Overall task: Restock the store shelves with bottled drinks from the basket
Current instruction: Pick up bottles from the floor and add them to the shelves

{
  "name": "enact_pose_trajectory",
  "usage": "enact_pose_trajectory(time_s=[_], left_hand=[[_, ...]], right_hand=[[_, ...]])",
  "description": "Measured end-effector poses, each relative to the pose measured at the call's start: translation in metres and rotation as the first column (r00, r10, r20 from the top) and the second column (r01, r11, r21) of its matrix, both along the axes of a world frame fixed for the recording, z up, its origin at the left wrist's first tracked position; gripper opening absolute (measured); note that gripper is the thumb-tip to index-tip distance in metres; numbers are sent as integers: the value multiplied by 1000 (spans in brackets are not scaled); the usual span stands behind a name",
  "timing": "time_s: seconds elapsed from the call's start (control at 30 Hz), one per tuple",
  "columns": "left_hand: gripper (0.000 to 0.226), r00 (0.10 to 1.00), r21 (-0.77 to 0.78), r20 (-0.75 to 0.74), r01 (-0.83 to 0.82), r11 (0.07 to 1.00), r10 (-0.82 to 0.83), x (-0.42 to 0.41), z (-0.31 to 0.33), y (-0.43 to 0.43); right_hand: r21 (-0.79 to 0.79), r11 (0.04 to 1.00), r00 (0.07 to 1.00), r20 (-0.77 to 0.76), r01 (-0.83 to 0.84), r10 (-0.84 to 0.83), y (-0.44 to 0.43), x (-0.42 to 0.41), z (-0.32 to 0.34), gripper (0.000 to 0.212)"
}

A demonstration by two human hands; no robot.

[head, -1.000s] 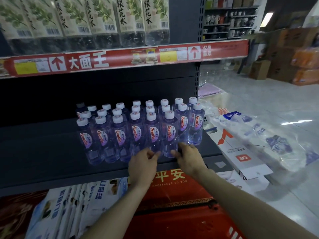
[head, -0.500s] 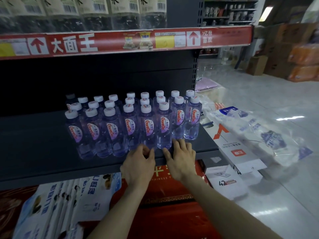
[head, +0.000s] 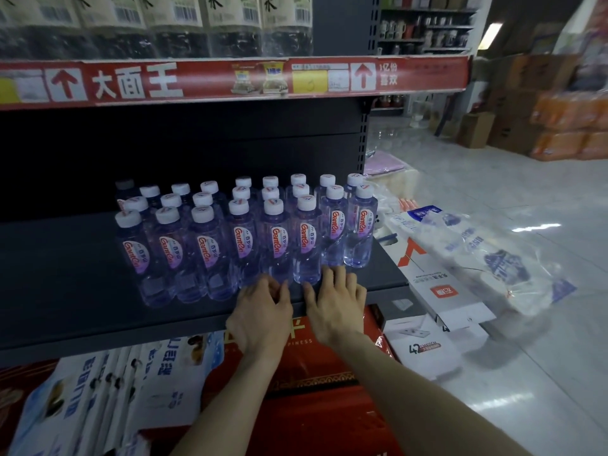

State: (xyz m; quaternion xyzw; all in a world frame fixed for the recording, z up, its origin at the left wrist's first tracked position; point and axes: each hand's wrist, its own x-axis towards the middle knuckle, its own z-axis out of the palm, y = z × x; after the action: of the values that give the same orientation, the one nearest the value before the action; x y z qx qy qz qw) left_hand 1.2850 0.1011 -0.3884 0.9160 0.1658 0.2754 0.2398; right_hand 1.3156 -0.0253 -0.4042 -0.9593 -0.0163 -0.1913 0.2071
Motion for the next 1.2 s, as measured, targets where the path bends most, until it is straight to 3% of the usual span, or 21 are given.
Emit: enact_pose_trajectory(time_s=[0.3,0.4,0.5,0.57,0.67,0.8,0.9,1.0,1.2], left_hand=[[18,982,89,-87,178,980,-170,-9,9,17],[17,942,-61,-139,299,952,-305,-9,19,30],[8,862,-290,-114,447,846,-494,-19,30,49],[8,840,-335,-95,478,812,-534,-36,33,62],[10,859,-377,-79,444,813,-505,-66,21,89],[8,885,-438,-60,392,809,-462,-110,-6,136],[12,901,-496,-100,323,806,-422,-150,-26,181],[14,941,-511,-173,165,843,-290,-195,-55,240],[22,945,-460,-317,-228,858,81,-311,-115,353]], right_hand=[[-53,998,984,-177,-23,13,8,-15,9,70],[-96,995,973,-230,-30,7,7,-30,8,79],[-195,978,960,-280,-81,24,7,-54,0,86],[-203,975,963,-266,-90,34,9,-68,-4,85],[-169,978,988,-118,-122,102,23,-88,-3,67],[-266,906,942,-28,-330,335,70,-111,5,43],[-307,840,894,-122,-448,432,124,-130,8,34],[-250,760,798,-251,-600,547,188,-146,3,31],[-85,517,446,-637,-852,629,330,-193,-30,21]])
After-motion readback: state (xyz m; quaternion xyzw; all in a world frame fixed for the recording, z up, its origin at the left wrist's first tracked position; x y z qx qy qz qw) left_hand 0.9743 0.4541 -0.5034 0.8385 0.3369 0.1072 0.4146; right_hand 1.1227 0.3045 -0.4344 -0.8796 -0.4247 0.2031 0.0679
